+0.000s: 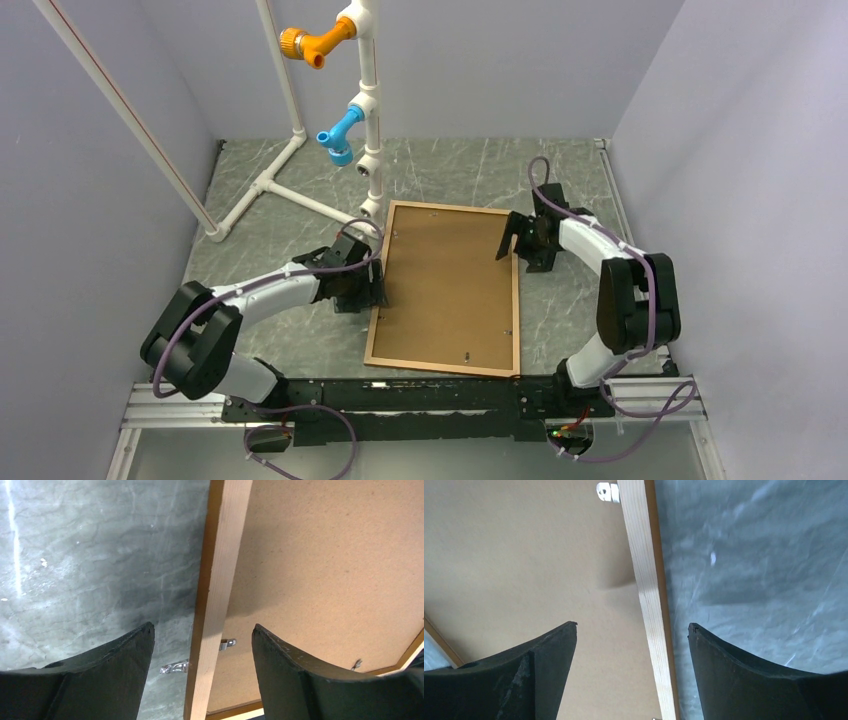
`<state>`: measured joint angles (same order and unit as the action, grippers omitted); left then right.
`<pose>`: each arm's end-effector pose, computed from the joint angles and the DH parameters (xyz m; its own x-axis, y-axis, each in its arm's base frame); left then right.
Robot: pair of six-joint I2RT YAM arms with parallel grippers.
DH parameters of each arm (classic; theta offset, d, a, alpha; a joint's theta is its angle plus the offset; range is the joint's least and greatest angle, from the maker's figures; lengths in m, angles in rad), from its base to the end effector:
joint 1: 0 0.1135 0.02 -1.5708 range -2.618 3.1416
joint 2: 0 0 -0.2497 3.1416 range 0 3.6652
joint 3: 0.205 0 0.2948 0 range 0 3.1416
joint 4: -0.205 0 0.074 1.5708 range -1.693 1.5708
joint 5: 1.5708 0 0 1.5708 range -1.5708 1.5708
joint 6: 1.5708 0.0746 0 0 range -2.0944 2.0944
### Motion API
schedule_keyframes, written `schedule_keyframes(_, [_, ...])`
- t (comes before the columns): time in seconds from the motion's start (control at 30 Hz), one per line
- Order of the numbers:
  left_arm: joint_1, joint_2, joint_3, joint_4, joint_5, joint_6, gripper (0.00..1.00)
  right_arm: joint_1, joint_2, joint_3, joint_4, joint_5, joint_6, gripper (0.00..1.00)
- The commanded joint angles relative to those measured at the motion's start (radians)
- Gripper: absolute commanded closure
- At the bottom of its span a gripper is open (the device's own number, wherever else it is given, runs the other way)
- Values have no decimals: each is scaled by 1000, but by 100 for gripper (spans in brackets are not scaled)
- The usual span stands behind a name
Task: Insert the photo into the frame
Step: Install the photo frame at the center of the board.
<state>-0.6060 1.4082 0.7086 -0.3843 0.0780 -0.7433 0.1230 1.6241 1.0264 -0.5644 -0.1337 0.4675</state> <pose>0.2502 -0.1805 0.0888 -0.9394 -0.1698 -0.2979 -0.0514 0.9287 -0.3673 0.3605 0.0546 0.1143 -0.8915 0.3398 -0.2996 0.2549 0.9230 0.2883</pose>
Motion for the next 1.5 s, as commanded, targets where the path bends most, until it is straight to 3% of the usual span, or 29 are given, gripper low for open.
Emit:
schedule_keyframes(0.0, [1, 31, 36, 68, 54, 23, 25, 4, -93, -95, 57, -71, 38, 16])
schedule_keyframes(0.2, [-36, 49, 41, 133, 90, -5, 25, 3, -160, -170, 70, -102, 55, 15])
schedule_keyframes(0.5, [-178, 149, 122, 158, 86, -73, 25, -15, -194, -199, 49, -70, 46, 17])
schedule_keyframes(0.97, [-309, 287, 313, 129, 73, -104, 25, -117, -253, -234, 14, -89, 23, 17])
schedule_keyframes(1.23, [-327, 290, 338, 87, 37, -108, 25, -169, -293, -294, 16, -103, 19, 17])
schedule_keyframes(1.47, [-323, 260, 353, -2, -45, -104, 24, -188, -346, -206, -42, 25, -4, 12])
